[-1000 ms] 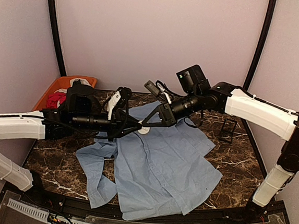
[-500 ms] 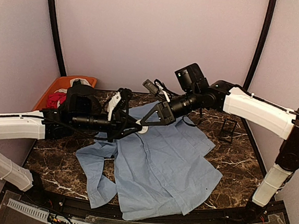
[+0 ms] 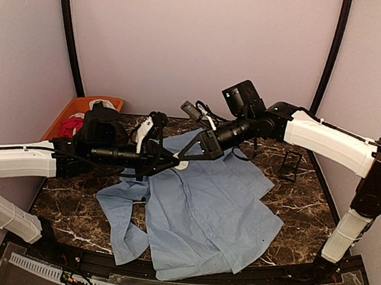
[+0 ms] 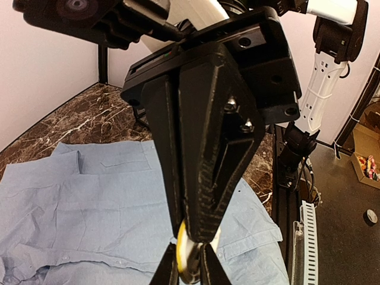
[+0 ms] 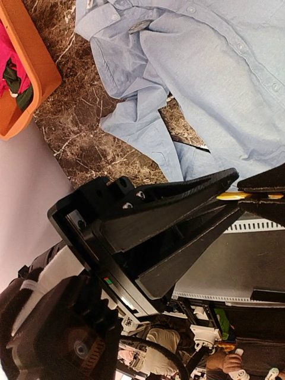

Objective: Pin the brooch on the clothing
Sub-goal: Open the brooch at the center of the board.

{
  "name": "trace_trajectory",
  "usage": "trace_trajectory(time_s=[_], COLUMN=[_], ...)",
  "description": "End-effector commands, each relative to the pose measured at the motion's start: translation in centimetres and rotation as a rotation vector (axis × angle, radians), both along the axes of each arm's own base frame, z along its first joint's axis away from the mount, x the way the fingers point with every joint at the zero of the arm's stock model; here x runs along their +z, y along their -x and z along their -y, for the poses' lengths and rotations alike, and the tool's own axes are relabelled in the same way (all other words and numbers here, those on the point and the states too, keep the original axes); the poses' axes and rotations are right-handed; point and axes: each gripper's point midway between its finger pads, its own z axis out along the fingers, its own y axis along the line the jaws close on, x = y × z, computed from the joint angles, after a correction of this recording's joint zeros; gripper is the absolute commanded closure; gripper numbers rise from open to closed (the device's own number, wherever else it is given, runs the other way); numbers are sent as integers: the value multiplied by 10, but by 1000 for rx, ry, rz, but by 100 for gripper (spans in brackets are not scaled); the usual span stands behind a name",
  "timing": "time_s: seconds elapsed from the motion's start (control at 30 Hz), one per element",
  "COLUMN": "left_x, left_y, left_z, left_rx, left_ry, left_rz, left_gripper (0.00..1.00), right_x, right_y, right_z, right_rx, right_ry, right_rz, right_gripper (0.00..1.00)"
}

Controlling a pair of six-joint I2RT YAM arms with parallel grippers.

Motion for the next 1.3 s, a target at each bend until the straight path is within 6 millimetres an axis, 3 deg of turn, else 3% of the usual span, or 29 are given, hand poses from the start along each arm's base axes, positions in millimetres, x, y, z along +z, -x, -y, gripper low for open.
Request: trace_trajectory(time_s=[0.0,0.43,0.87,1.0,1.13,1.27], left_x=[10,24,52,42,20,-3], left_y=[-6,-8,7,3,-8,-20], left_z=[-2,-12,-24,-30,-32,-36], left_rx=[48,121,82,126,190,269], left_ry=[44,267,401,342,231,149], left_rz=[18,-15,23,28,10,-30], left_gripper=[90,88,64,61,60,60], right_x=[5,0,2,4,4,0], right_y=[6,4,6,4,-6,-27], right_z=[-15,-13,-8,-6,-2,7], right_rx=[10,-15,-23,-37,-90,-203], right_ry=[-14,3,-8,-12,0,42], right_rz=[32,67,81,96,155,266], right_gripper=[100,100,100,100,100,100])
